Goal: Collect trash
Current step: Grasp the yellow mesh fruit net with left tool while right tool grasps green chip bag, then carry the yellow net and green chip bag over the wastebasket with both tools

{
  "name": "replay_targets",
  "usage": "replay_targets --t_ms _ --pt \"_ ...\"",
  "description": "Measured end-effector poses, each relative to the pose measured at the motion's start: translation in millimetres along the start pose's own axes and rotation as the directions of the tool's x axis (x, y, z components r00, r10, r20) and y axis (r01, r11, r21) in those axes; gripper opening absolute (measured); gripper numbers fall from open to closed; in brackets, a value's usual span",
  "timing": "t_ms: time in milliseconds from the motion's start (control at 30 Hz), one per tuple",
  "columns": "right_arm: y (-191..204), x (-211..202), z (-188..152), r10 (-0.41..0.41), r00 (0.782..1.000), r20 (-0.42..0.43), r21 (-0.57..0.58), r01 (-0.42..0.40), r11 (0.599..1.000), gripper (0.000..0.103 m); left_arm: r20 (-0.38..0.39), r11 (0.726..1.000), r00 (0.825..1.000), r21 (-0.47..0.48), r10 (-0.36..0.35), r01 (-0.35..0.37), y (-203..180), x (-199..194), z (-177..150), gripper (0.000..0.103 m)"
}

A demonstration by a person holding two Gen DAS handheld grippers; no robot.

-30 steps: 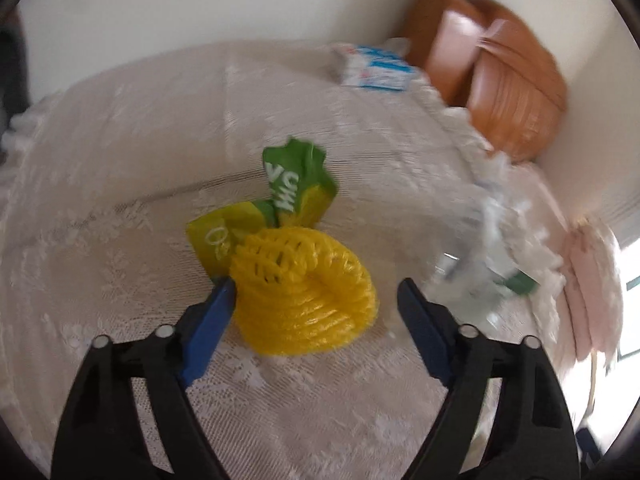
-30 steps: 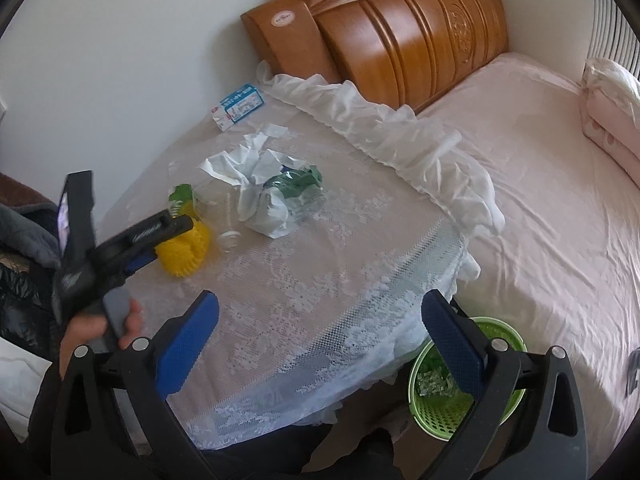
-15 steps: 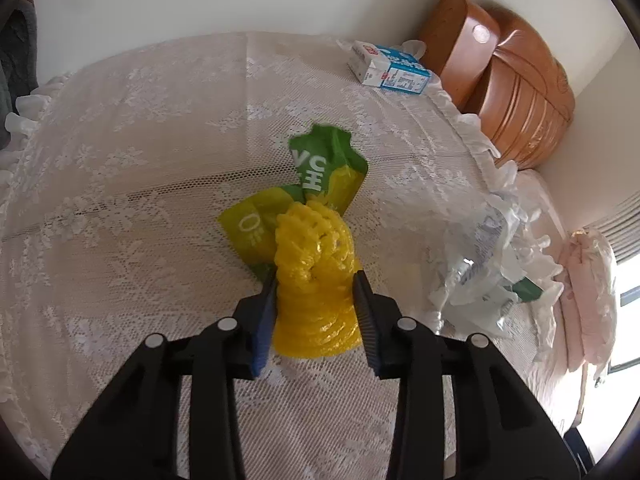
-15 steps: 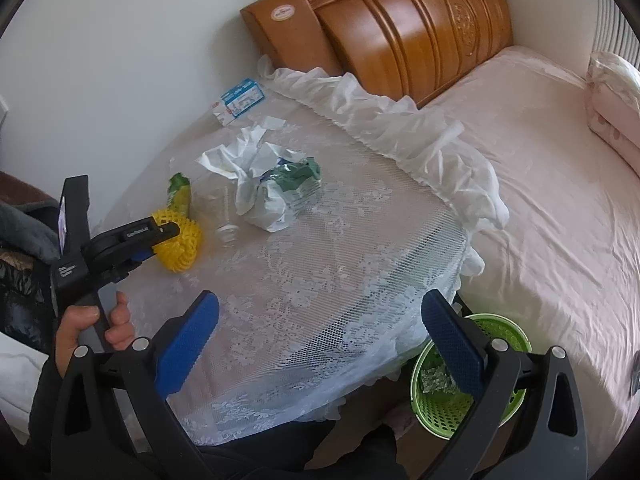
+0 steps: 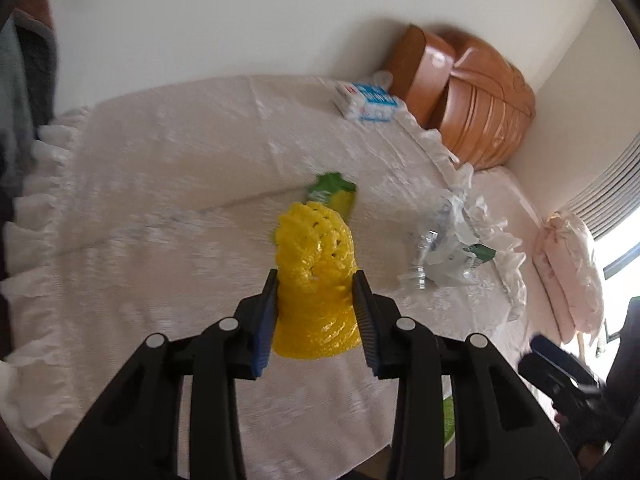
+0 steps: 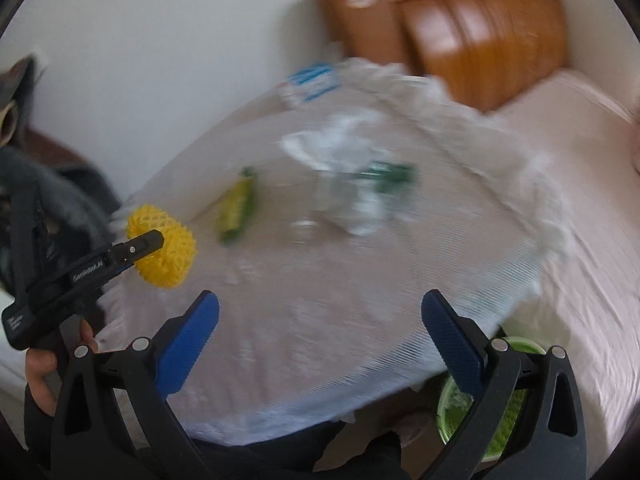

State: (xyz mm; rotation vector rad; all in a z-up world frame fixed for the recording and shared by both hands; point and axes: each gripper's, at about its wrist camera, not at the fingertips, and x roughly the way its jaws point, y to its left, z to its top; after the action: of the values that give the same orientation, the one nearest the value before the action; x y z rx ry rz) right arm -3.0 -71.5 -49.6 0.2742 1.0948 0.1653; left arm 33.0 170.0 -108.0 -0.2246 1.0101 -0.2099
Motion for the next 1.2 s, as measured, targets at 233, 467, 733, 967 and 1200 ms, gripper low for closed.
replay_targets --t_ms 233,467,733,967,1200 --pt "75.7 80.4 41.8 0.076 0.994 -0.08 -0.08 -0.082 0.993 0.101 0.055 0.997 0.996 -0.018 0.07 -0.069 42.9 -30.7 -3.9 0.036" --pt "97.2 163.4 64.1 -0.098 0.988 -0.117 -0.004 0.098 0.995 0.1 0.013 0.996 0.996 -0.037 0.086 -0.085 81.1 -25.0 -7.8 0.036" --pt "94.3 206.3 74.5 -0.242 0.963 -0.115 -0.037 0.24 0.97 0.079 -0.013 0.998 0.998 0.0 0.068 -0.068 96.3 -4.2 9.5 0.036" --pt "94.6 208.9 83.1 -0.259 0.962 -0.082 -0.089 0.252 0.964 0.039 -0.014 0.998 0.999 0.043 0.046 -0.045 89.9 6.4 22.3 0.036" --pt "98.5 181.1 85.9 -0.188 0.982 -0.033 -0.089 0.184 0.979 0.038 -0.007 0.995 0.998 0.083 0.056 -0.055 73.4 4.6 23.0 0.036"
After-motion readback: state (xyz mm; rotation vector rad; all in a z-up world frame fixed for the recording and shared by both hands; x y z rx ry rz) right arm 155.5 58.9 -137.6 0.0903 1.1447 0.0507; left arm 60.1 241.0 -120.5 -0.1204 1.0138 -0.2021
